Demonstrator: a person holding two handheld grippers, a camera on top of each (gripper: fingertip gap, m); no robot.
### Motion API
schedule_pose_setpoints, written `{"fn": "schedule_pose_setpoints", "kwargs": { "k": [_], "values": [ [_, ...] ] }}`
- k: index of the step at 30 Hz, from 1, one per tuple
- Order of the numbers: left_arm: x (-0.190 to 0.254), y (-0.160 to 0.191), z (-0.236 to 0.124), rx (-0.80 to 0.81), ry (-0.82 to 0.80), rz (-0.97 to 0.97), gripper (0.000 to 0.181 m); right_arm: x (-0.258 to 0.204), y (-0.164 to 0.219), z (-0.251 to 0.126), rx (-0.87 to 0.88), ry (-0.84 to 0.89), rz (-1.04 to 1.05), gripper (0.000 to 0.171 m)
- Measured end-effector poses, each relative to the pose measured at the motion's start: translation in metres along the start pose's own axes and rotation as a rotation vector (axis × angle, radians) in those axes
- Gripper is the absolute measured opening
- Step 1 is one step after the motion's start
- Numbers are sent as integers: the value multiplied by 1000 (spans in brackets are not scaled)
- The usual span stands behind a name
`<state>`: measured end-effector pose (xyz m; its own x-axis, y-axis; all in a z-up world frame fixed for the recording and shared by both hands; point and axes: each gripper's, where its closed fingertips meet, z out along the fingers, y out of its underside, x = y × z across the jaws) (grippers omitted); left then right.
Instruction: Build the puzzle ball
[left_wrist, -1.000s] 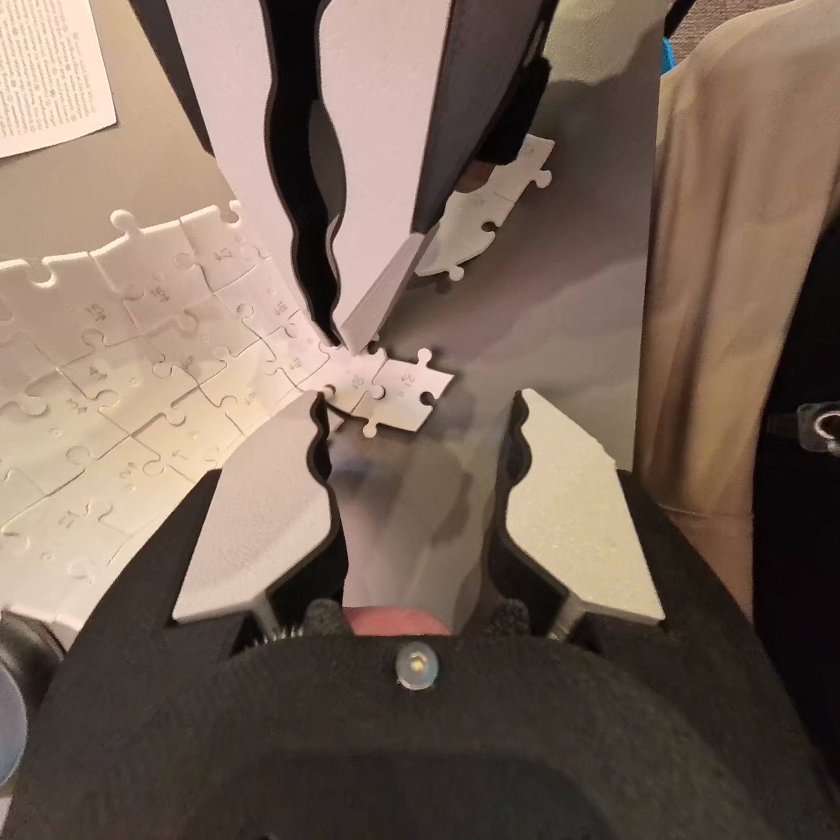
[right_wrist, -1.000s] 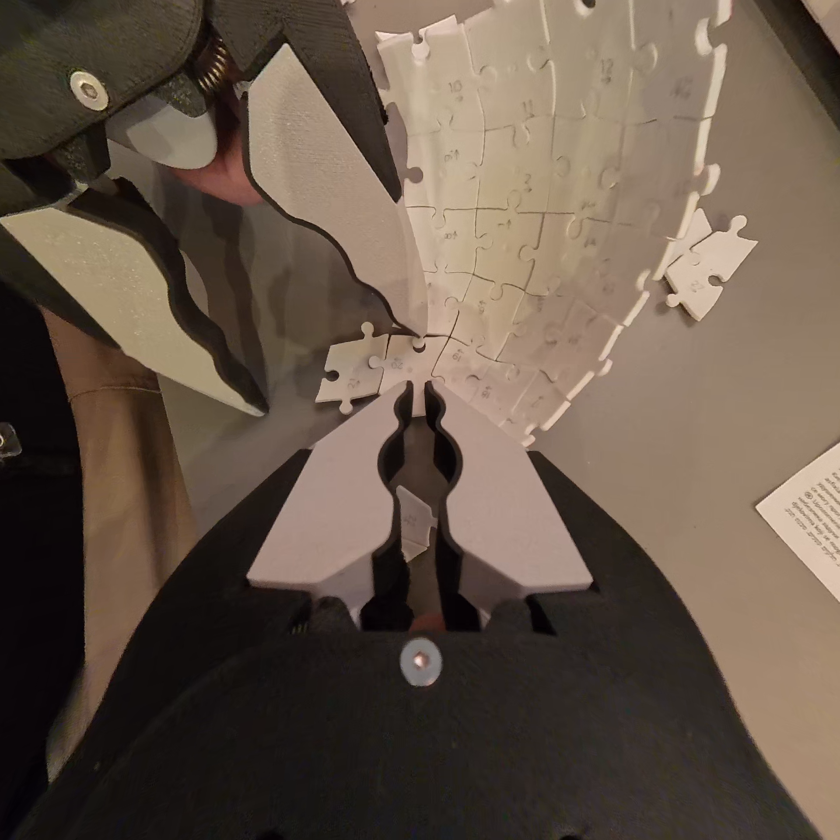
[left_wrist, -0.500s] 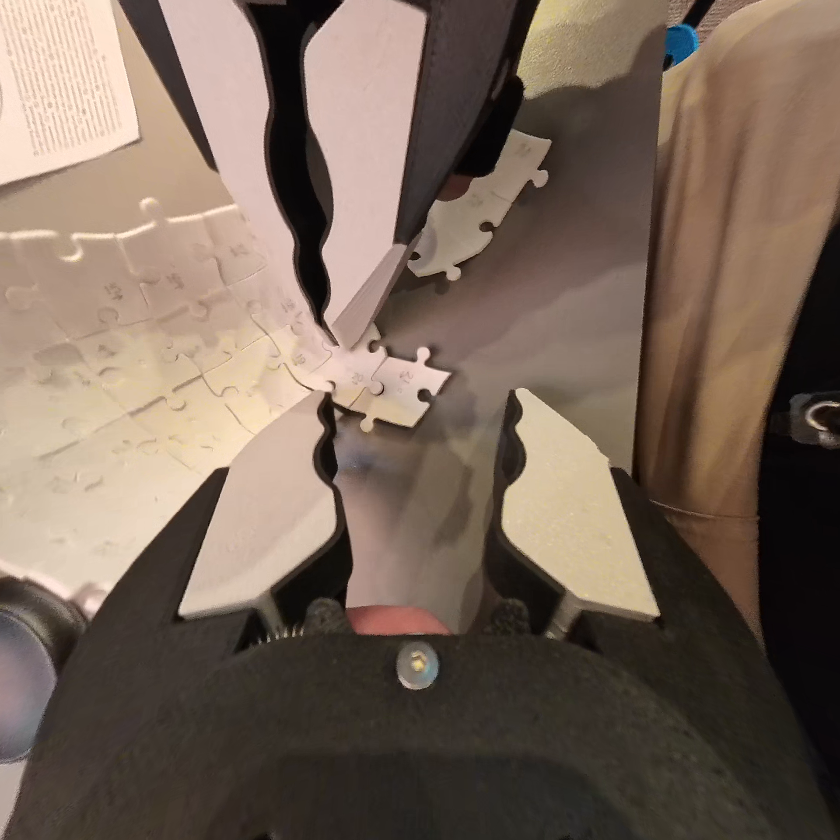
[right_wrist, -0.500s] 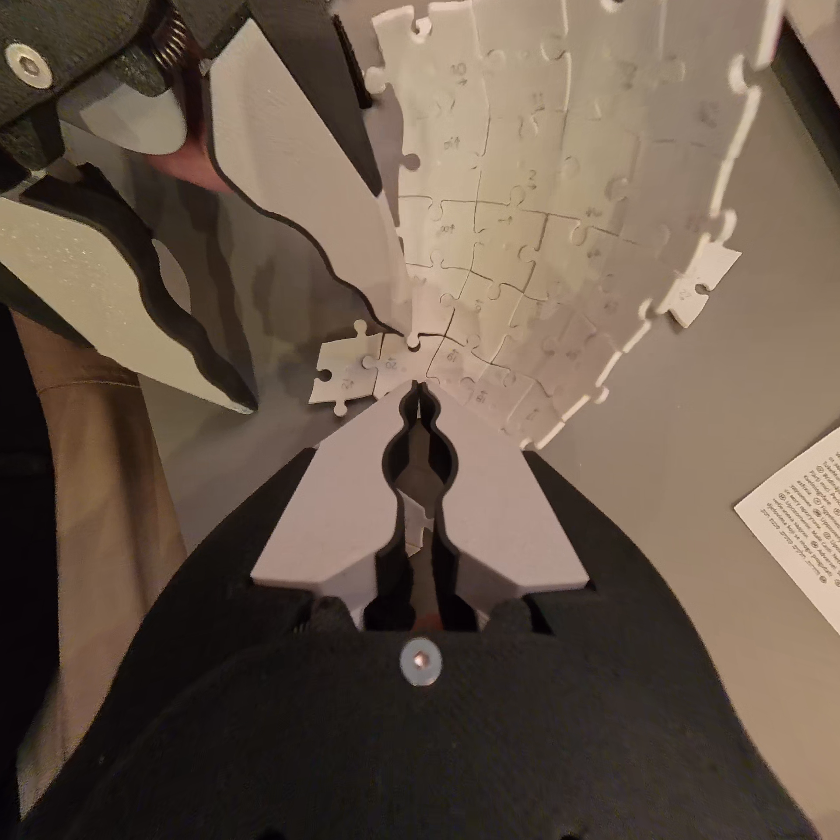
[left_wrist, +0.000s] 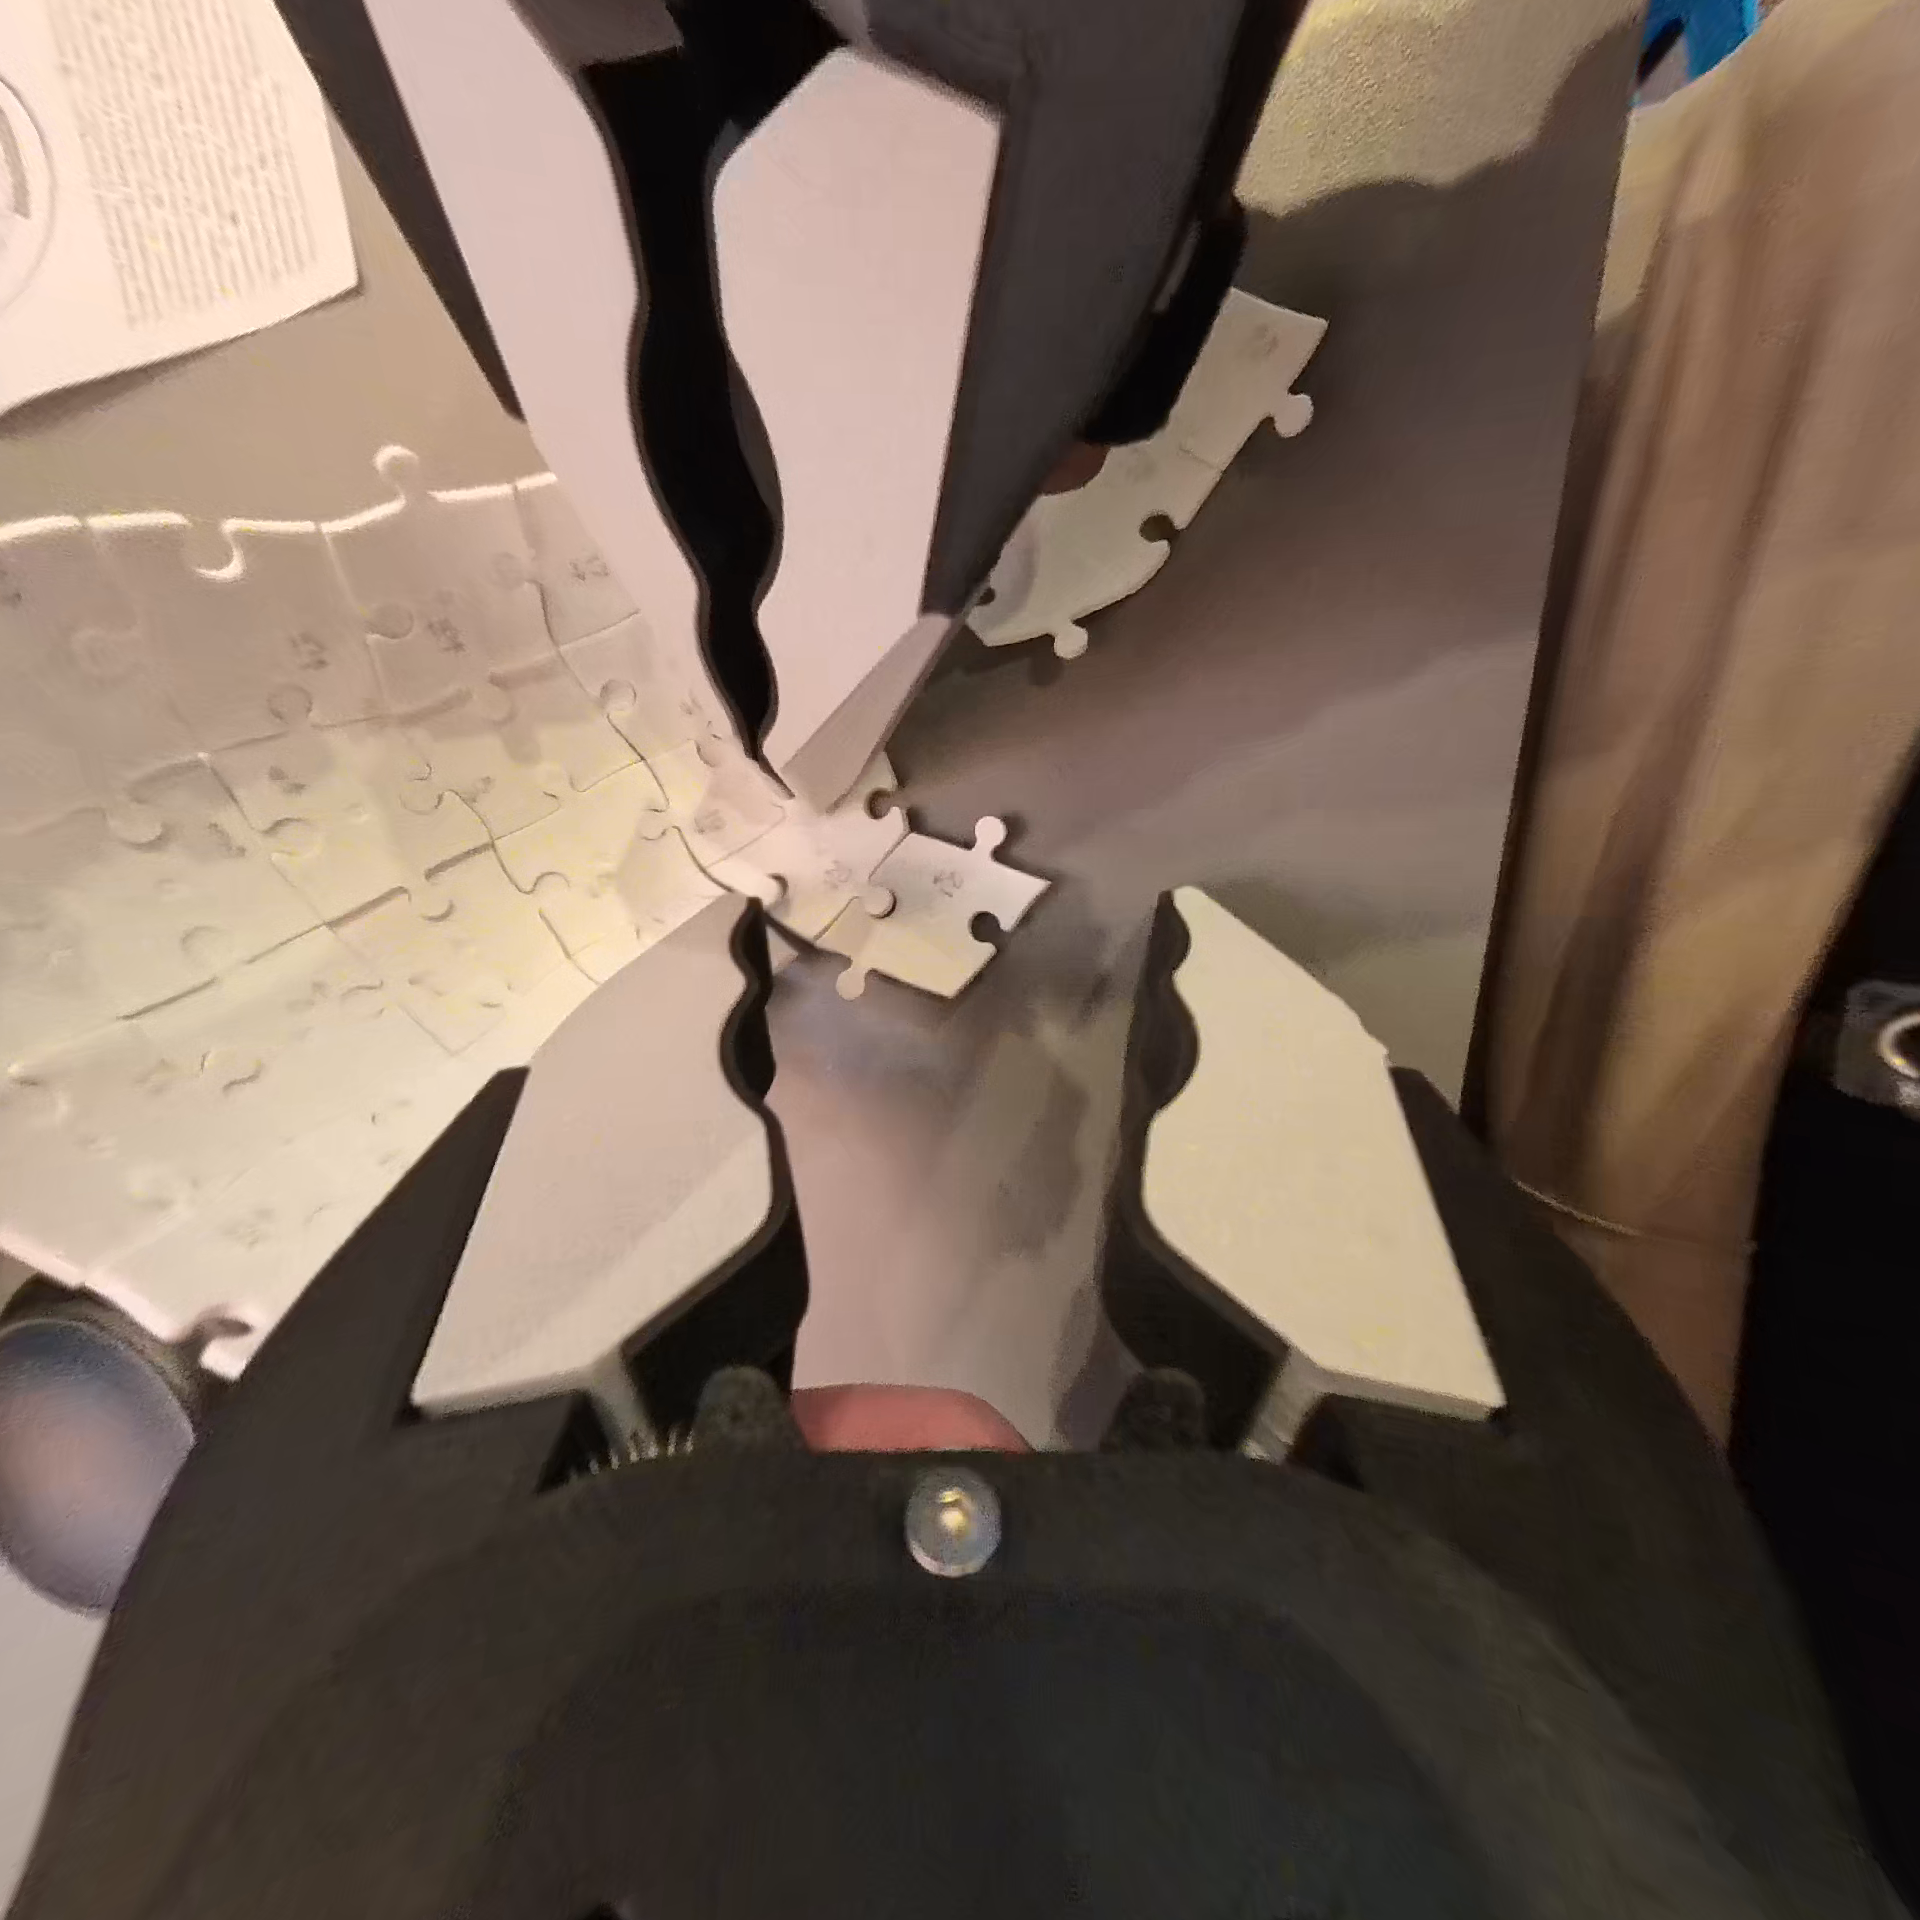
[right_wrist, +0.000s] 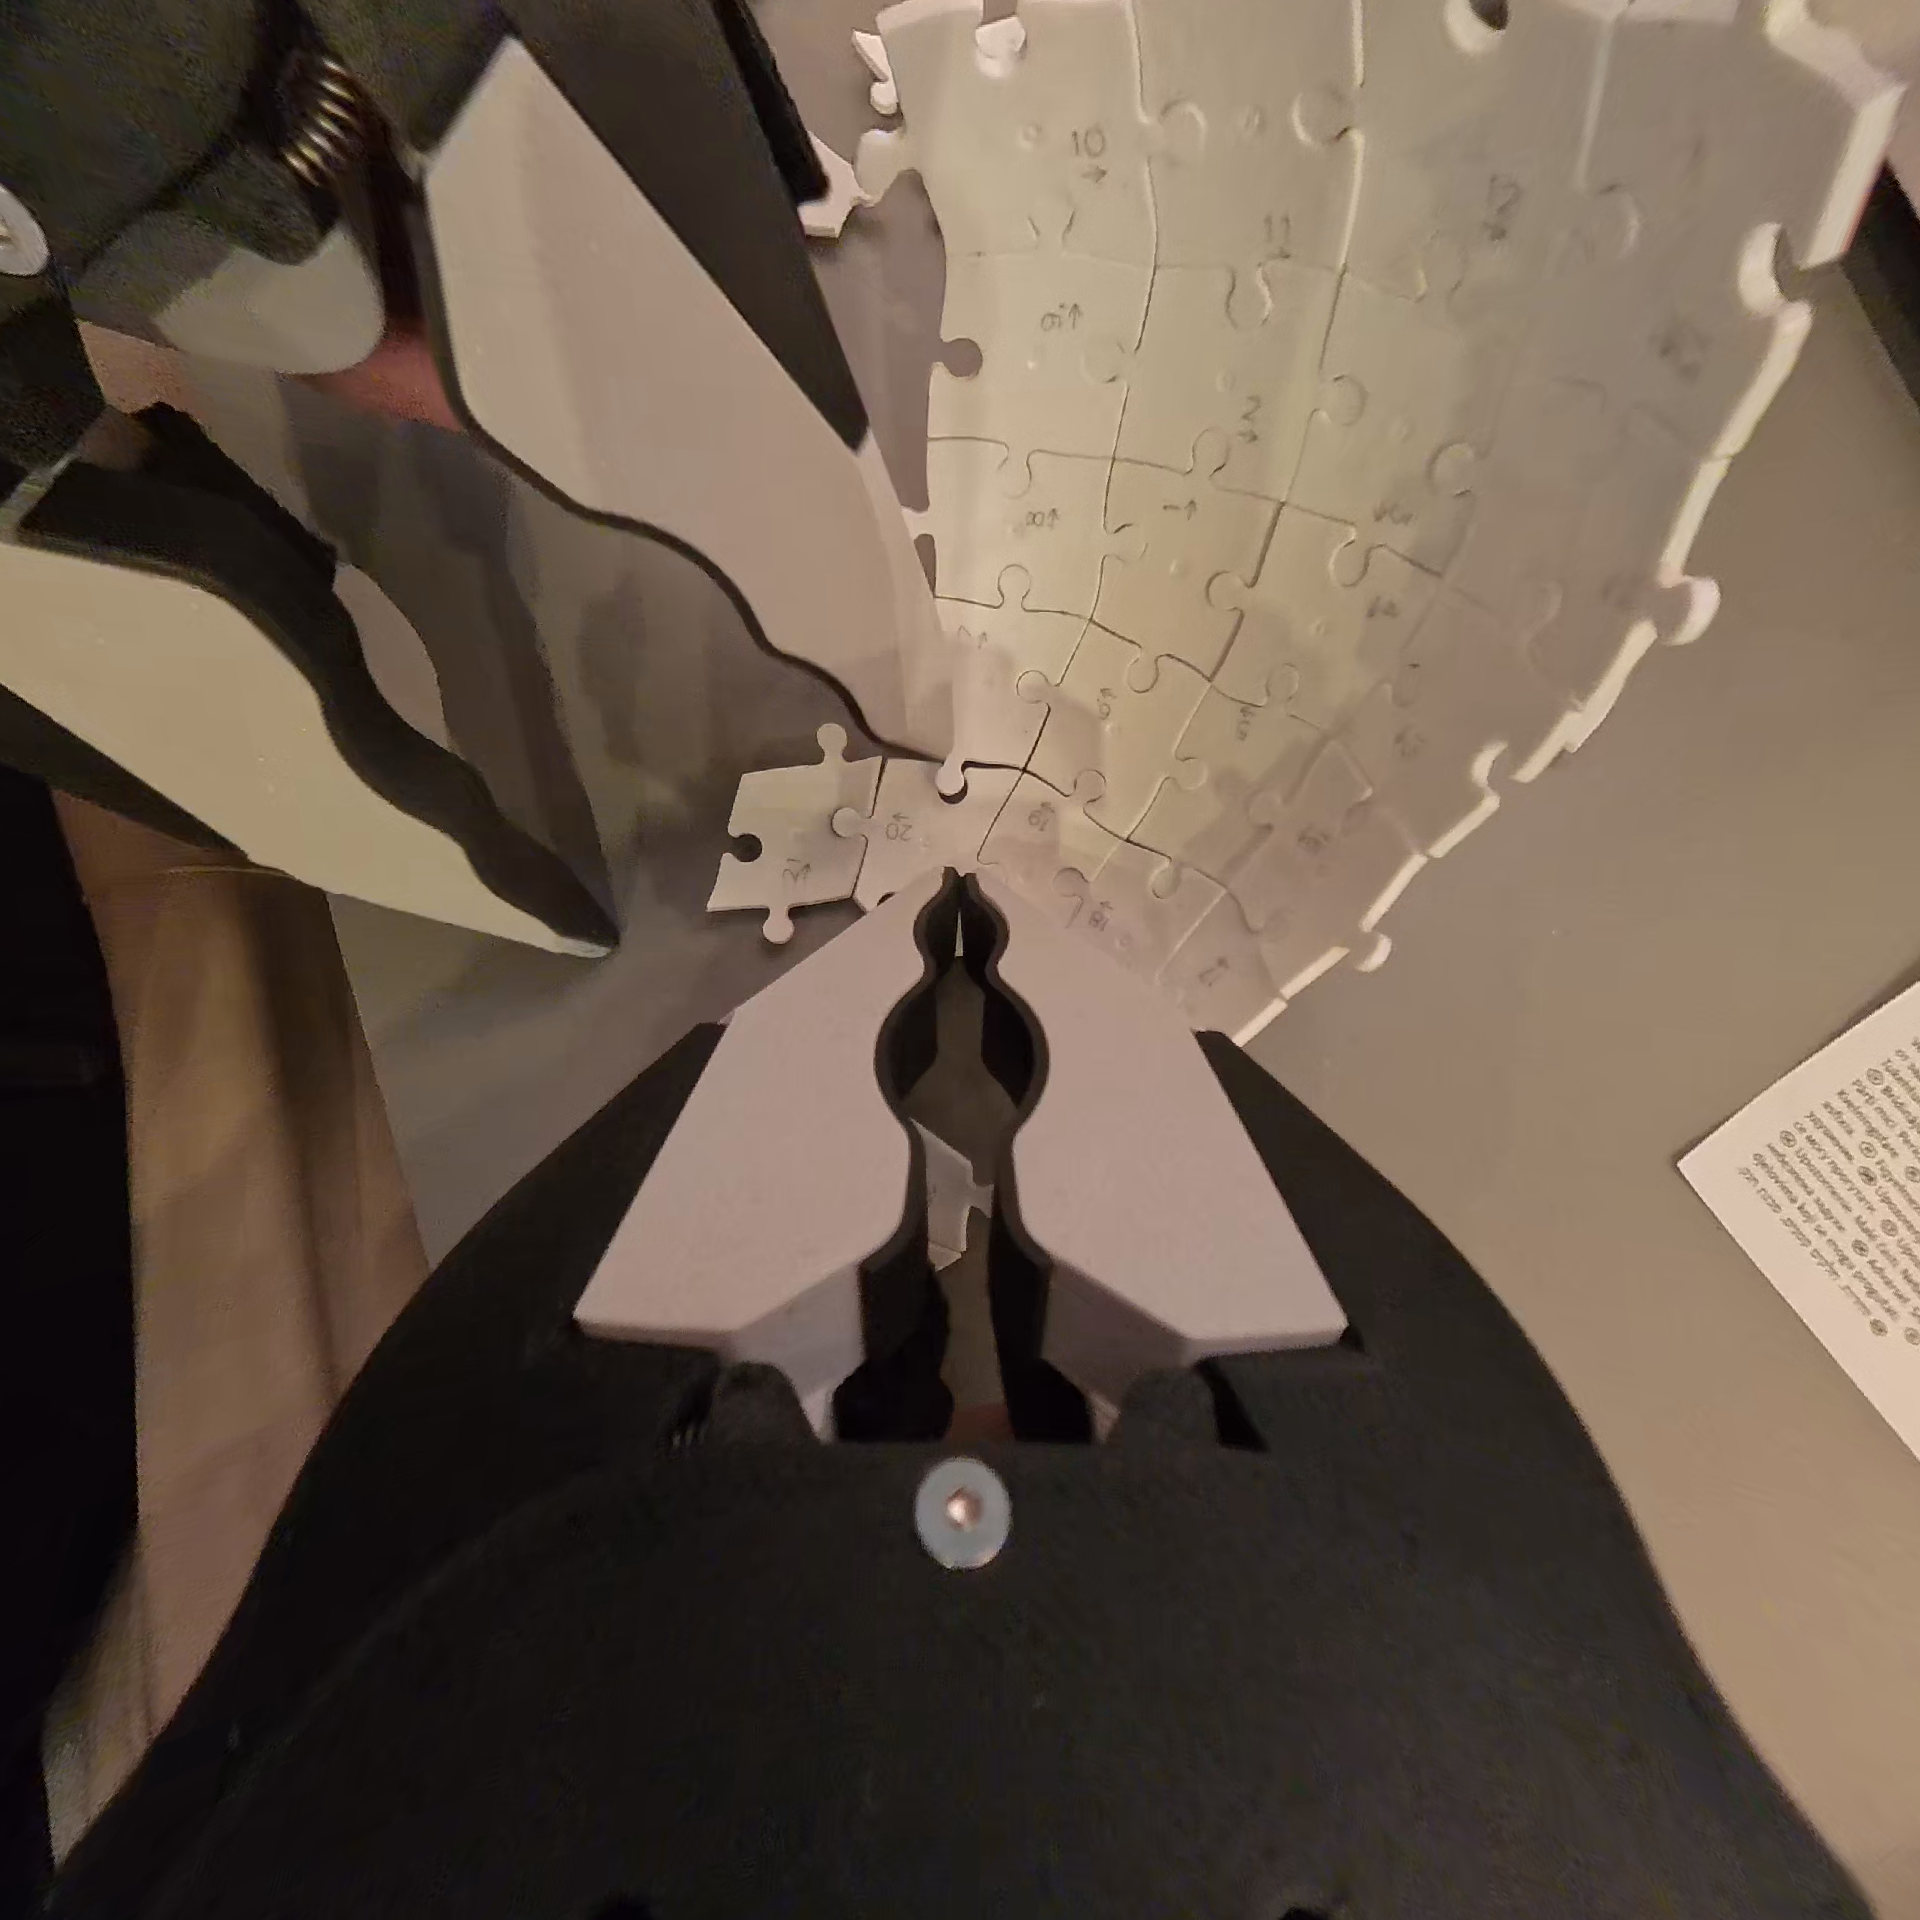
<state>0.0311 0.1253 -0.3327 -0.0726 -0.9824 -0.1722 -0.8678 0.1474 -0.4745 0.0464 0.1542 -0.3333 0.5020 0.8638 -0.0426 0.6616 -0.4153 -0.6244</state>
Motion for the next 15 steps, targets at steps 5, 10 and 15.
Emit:
{"fn": "schedule_pose_setpoints", "kwargs": {
  "k": [5,10,15],
  "values": [
    [-1,3,2,-62,48,-34,67,0,0,0,0,-1,6,0],
    [-2,2,4,-61,76,-57,69,-1,-1,0,2,-12,11,0],
    [-2,2,4,-57,77,-53,68,-1,-1,0,7,-20,23,0]
  ]
}}
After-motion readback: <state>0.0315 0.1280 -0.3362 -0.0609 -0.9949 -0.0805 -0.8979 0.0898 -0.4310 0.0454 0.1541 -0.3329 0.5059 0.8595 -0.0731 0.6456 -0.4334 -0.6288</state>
